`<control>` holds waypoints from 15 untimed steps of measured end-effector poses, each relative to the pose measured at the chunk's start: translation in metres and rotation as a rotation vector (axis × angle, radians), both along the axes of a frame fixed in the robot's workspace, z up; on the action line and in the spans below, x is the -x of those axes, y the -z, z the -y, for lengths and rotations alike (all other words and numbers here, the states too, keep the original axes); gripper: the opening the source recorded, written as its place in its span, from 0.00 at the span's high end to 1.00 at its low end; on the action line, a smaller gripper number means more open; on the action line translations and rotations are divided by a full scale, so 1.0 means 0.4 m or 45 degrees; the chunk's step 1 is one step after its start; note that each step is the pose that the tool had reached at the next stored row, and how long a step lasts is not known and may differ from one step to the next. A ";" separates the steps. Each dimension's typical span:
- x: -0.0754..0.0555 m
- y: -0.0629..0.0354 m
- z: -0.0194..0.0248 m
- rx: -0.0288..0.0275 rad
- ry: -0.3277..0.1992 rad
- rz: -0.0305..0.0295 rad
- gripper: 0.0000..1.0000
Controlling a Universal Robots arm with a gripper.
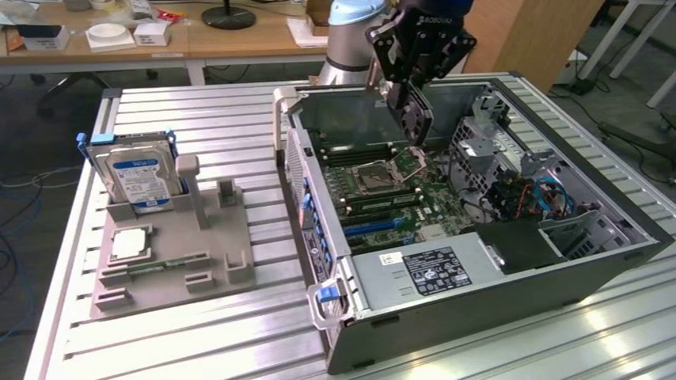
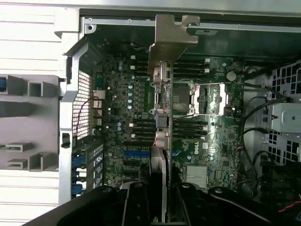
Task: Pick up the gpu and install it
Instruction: 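Pick up the gpu and move the gpu toward the slot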
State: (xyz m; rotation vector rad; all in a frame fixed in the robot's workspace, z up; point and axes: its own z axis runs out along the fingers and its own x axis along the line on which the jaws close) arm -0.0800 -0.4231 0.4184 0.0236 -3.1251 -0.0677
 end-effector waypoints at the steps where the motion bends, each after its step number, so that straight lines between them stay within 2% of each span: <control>1: -0.005 0.000 0.000 0.0000 0.000 -0.0001 0.73; 15: -0.069 0.000 0.000 -0.0001 -0.001 0.0000 0.73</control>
